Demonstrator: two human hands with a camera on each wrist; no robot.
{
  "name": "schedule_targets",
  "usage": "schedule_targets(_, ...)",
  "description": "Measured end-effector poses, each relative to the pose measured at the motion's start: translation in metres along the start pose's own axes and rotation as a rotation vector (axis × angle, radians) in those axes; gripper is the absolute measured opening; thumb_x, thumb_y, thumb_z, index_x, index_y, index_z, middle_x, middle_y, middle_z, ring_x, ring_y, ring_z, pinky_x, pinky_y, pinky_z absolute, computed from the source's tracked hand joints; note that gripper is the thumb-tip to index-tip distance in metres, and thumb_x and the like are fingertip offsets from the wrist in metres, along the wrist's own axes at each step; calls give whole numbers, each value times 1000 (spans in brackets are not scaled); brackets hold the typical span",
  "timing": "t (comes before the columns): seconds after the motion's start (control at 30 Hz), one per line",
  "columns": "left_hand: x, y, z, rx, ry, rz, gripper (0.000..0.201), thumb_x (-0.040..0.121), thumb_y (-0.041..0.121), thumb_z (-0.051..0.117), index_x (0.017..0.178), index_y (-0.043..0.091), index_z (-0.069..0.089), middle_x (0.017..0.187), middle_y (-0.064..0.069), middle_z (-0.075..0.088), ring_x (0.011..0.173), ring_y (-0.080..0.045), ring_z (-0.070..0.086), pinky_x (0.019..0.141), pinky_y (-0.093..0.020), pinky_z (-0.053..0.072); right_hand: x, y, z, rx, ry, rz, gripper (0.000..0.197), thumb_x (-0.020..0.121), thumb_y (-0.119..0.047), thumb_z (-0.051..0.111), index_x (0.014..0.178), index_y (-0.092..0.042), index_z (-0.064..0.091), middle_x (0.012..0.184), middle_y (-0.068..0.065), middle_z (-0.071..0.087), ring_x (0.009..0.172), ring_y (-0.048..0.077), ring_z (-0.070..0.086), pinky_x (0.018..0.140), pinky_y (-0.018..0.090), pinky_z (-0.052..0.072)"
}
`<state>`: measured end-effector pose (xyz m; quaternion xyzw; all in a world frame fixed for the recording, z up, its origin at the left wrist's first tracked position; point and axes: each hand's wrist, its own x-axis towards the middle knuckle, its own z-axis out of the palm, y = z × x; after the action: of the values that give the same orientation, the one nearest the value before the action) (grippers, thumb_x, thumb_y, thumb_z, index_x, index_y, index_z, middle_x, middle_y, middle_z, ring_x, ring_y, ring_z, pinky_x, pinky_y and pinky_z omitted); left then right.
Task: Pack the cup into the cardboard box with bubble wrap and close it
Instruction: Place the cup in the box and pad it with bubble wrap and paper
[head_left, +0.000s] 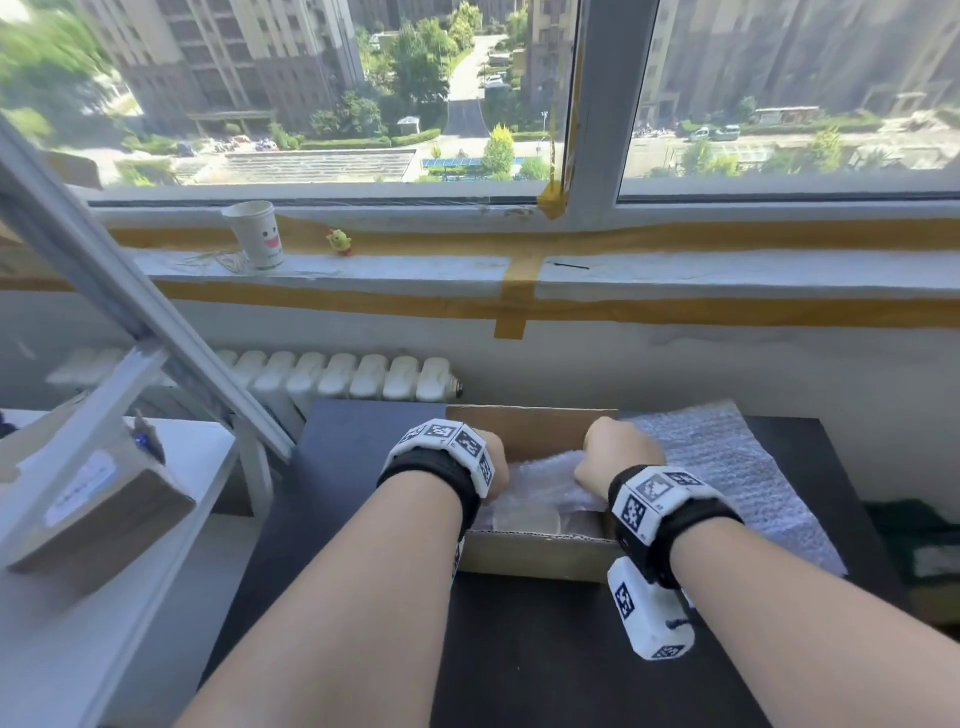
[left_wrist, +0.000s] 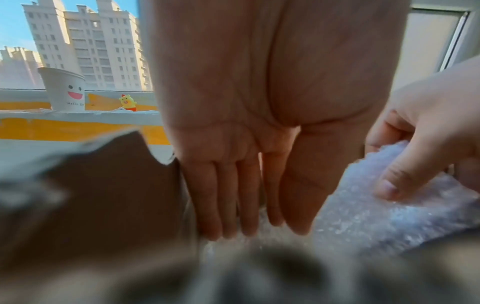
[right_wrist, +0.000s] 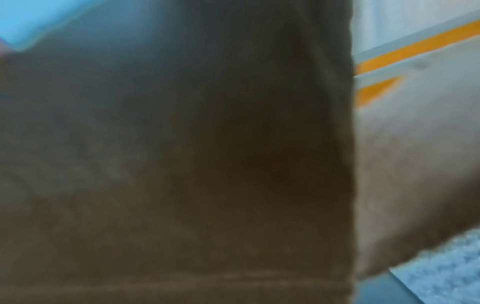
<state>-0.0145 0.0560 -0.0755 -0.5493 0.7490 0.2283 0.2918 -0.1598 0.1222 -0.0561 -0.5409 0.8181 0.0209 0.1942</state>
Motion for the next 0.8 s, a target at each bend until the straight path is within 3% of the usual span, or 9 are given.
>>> schedule_targets(0.13,20,-6,15,103,-39,-19,35,50,24,49,84,30,50,87,3,59,76,-22,55,70,-34,43,-2,-7,3,-226,-31,-45,20,83,-14,56,66,-19,47,65,-2,49,75,25,54,81,33,46)
schedule_targets(0.23,23,-5,19,111,-45,25,27,59,22,52,85,27,50,88,1,61,73,-23,54,66,-28,42,-3,-12,-3,-309,0,-150,7,84,-23,62,80,-19,58,85,1,66,84,26,64,71,30,44)
schedule_targets(0.37,23,-2,25,65,-12,26,23,68,21,61,89,18,69,92,-3,73,77,-25,65,74,-33,52,-7,-28,-19,-334,132,-411,22,83,-32,64,97,-16,67,101,8,70,96,32,66,73,34,48)
schedule_targets(0.43,18,-2,24,56,23,38,6,78,22,61,78,17,65,78,1,65,66,-16,58,68,-25,48,-7,-41,-20,-352,48,-522,20,87,-22,58,102,-15,69,105,10,70,96,32,65,75,33,47)
schedule_targets(0.53,21,-5,30,22,83,77,28,87,19,61,63,20,45,66,5,47,54,-10,42,51,-20,34,-1,-51,-7,-386,-298,-512,29,90,-12,53,115,-13,68,114,11,68,99,30,64,78,32,48)
schedule_targets(0.6,16,-7,27,47,37,87,9,82,20,63,77,19,56,78,2,61,64,-17,53,52,-20,34,1,-49,1,-426,-435,-463,35,92,-10,50,124,-10,62,122,11,65,109,30,63,81,32,48)
schedule_targets(0.63,13,-8,26,32,22,92,9,78,20,63,87,20,60,88,1,68,72,-21,59,57,-21,37,1,-47,3,-415,-471,-440,35,93,-9,48,126,-9,60,123,11,64,111,30,62,80,33,47)
schedule_targets(0.73,6,-11,21,-10,17,147,45,76,18,61,120,27,63,101,0,72,87,-26,69,63,-24,45,2,-42,8,-329,-517,-389,39,94,-10,41,131,-8,54,126,12,62,110,29,62,77,33,48)
schedule_targets(0.8,0,-10,18,12,12,166,50,80,15,60,129,28,59,101,-2,71,85,-26,67,57,-22,42,3,-41,11,-286,-532,-365,42,95,-10,38,135,-7,50,129,12,60,101,27,62,67,29,48)
